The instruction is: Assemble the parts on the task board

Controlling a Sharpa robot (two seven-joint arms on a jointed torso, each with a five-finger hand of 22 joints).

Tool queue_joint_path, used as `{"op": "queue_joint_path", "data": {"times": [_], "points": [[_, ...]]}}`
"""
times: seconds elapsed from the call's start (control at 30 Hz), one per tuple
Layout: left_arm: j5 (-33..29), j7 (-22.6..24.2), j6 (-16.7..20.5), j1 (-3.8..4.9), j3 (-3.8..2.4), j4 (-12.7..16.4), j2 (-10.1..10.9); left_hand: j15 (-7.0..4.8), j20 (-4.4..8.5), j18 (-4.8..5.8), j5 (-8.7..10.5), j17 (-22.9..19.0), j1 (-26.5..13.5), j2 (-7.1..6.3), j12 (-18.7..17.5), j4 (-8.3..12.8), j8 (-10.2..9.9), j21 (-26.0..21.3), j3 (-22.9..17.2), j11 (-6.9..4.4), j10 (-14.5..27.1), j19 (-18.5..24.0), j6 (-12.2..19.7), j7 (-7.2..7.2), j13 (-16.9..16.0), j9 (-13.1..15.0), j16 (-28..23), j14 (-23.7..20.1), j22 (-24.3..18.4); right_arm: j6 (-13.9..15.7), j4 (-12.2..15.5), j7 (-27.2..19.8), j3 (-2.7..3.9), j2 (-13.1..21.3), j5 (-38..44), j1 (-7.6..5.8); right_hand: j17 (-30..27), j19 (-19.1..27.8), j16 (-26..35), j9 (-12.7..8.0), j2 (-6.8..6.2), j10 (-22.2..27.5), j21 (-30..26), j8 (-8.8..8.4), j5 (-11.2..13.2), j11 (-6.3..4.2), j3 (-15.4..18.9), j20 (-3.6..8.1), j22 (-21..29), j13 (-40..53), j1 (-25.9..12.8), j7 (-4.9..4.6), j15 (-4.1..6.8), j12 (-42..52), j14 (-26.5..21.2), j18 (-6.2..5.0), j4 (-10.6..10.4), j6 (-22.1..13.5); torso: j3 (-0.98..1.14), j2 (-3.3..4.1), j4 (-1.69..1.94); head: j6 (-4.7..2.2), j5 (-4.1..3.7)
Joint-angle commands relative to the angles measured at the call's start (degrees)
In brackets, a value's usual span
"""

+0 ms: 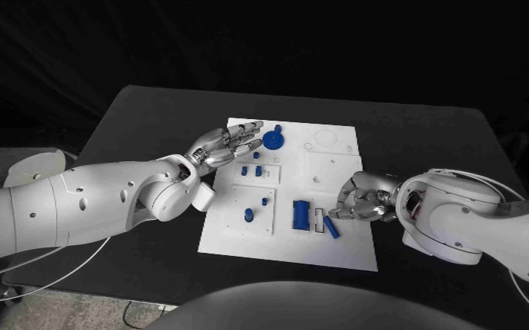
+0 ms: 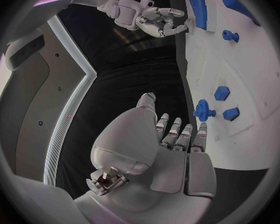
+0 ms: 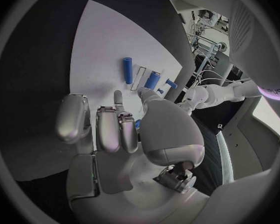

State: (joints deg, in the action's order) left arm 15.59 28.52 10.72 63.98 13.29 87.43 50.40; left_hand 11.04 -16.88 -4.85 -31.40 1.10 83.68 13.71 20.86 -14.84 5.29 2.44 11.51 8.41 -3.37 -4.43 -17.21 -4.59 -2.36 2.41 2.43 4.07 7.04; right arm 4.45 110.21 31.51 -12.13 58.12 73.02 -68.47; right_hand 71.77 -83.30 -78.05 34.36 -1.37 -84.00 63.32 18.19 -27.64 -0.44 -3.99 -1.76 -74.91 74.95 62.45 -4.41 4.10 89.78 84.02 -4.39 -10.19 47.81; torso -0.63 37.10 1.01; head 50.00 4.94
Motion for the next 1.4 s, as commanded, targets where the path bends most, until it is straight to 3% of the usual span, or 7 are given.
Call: {"op": "queue_joint_path", "data": {"times": [0.03,0.23,0.43,0.63,0.93,1.4], "points": [[0.0,0.4,-1.3,-0.11,-0.03,0.0,0.0,-0.06,0.01,0.88,-0.25,0.1,0.6,-0.07,0.1,0.1,0.3,0.2,-0.3,-0.18,-0.3,-0.4,-0.3,-0.47,-0.1,0.1,0.2,0.3,0.1,-2.3,1.4,2.6,0.00,0.2,9.2,-0.02,-0.2,0.2,0.4,0.4,-0.07,-6.0,-0.4,0.97,0.0,-0.21,0.2,-0.16,-8.5,15.1,0.7,0.09,0.29,0.2,2.7,-0.57,0.3,0.7,-0.01,0.03,0.03,0.00,-0.04],[0.0,0.3,-1.5,-0.14,-0.03,0.0,0.0,-0.05,0.01,0.88,-0.29,0.1,0.6,-0.08,0.1,0.1,0.4,0.2,-0.3,-0.16,-0.3,-0.5,-0.4,-0.51,-0.1,0.1,0.2,0.4,0.1,-4.1,3.4,4.0,-0.01,0.4,11.8,0.04,-0.1,0.2,0.4,2.1,-0.09,-6.0,-0.4,3.74,1.9,-0.68,0.8,0.12,-8.5,15.1,0.7,0.60,0.65,0.2,2.8,-0.56,0.2,1.0,-0.05,0.03,0.08,0.00,-0.35],[0.0,0.3,-1.7,-0.16,-0.03,-0.1,-0.1,-0.03,0.01,0.89,-0.36,0.1,0.7,-0.07,0.2,0.2,0.4,0.3,-0.4,-0.12,-0.3,-0.5,-0.4,-0.56,-0.1,0.1,0.2,0.4,0.1,-5.5,4.3,4.7,-0.03,0.4,14.4,0.42,0.2,0.0,0.2,6.0,0.15,-6.0,0.0,8.65,4.2,-1.13,1.7,0.51,-8.6,15.1,0.5,1.31,1.07,0.2,2.9,-0.49,-0.1,0.6,-0.06,-0.01,0.05,0.00,-0.39],[0.1,0.3,-1.7,-0.17,-0.03,-0.1,-0.1,0.02,0.00,0.90,-0.43,0.1,0.8,-0.07,0.2,0.2,0.4,0.3,-0.5,-0.08,-0.4,-0.5,-0.5,-0.59,-0.1,0.1,0.3,0.5,0.1,-7.2,4.4,5.1,-0.04,0.0,16.4,1.11,0.2,0.0,0.3,7.7,0.31,-6.0,0.0,10.74,6.0,-1.31,2.3,0.62,-8.7,15.1,0.1,1.59,1.16,0.2,2.8,-0.47,-0.6,0.3,-0.01,0.02,0.05,0.00,-0.14],[0.1,0.2,-1.8,-0.19,-0.03,0.0,0.0,0.06,0.00,0.90,-0.47,0.1,0.9,-0.07,0.2,0.3,0.4,0.3,-0.5,-0.05,-0.4,-0.5,-0.5,-0.60,-0.1,0.1,0.3,0.5,0.1,-9.1,4.1,5.5,-0.05,-1.1,19.4,1.75,0.1,-0.1,0.3,8.2,0.34,-6.0,0.1,11.22,6.9,-1.37,2.4,0.66,-8.7,15.1,0.3,1.64,1.21,0.2,2.8,-0.45,-0.5,-0.1,-0.04,0.06,0.03,0.00,-0.40],[0.1,0.1,-2.1,-0.21,-0.03,-0.1,0.0,0.15,0.00,0.91,-0.54,0.1,1.0,-0.07,0.2,0.3,0.4,0.3,-0.6,0.03,-0.4,-0.5,-0.4,-0.59,-0.1,0.1,0.4,0.6,0.1,-8.3,2.3,5.6,-0.04,-3.2,21.2,3.10,0.3,-0.1,0.2,8.3,1.14,-6.0,0.2,11.17,7.1,-1.19,2.3,0.64,-8.7,15.1,0.0,1.59,1.13,0.2,2.9,-0.41,-1.1,-0.6,-0.02,0.00,0.03,0.00,-0.26]]}}
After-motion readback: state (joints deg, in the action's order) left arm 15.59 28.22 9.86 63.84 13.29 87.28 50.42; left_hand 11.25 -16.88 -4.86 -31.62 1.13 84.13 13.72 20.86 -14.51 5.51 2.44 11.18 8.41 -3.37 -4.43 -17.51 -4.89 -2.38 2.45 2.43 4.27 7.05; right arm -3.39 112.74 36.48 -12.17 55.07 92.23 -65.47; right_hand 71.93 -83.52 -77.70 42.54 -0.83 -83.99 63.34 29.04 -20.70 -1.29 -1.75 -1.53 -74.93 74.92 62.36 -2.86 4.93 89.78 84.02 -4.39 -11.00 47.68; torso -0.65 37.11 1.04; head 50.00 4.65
